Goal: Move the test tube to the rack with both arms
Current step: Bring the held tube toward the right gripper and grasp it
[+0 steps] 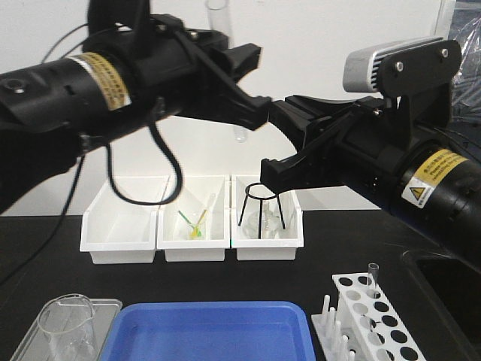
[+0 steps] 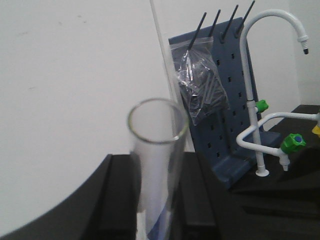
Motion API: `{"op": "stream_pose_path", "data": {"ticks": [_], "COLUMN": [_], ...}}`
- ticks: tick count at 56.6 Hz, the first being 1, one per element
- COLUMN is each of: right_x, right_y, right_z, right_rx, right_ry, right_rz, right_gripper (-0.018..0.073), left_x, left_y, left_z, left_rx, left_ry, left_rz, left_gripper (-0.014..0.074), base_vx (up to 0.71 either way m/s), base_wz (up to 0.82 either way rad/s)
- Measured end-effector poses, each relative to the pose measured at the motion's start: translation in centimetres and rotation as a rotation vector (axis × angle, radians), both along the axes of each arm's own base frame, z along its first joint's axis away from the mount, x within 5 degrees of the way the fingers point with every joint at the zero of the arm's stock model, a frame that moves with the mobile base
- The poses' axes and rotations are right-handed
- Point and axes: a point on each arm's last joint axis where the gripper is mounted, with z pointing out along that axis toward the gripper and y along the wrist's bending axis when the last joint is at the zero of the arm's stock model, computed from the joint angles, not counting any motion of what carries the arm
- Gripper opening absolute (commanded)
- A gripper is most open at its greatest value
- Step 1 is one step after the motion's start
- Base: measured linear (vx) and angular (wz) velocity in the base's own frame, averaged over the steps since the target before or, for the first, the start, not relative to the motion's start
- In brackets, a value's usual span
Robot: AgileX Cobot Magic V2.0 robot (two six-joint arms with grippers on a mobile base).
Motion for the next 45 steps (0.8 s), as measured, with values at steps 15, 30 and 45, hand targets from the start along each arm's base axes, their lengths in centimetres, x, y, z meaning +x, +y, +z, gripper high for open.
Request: {"op": "stream_pose_path", "data": {"ticks": [15,30,45], "right_x": [0.0,0.0,0.0], "right_y": [0.0,0.0,0.0], "right_z": [-0.1,-0.1,-0.1], "right_rx": [0.005,0.003,-0.025], "right_ry": [0.018,0.017,-0.001], "right_rz": [-0.001,0.0,0.001], "right_gripper": [0.0136,0.0489,0.0612], "left_x": [0.1,0.1,-0.3], "left_y": [-0.9,-0.9,-1.4], "left_z": [-0.4,-0.4,-0.5], "left_rx": [0.044,0.045,0.038], "left_ry": [-0.005,-0.006,0.004], "left_rz": [-0.011,-0.011,-0.03], "left_gripper": [-0.0008,-0.0008,-0.0008], "base_vx": [0.0,0.0,0.0], "base_wz": [0.0,0.0,0.0]}}
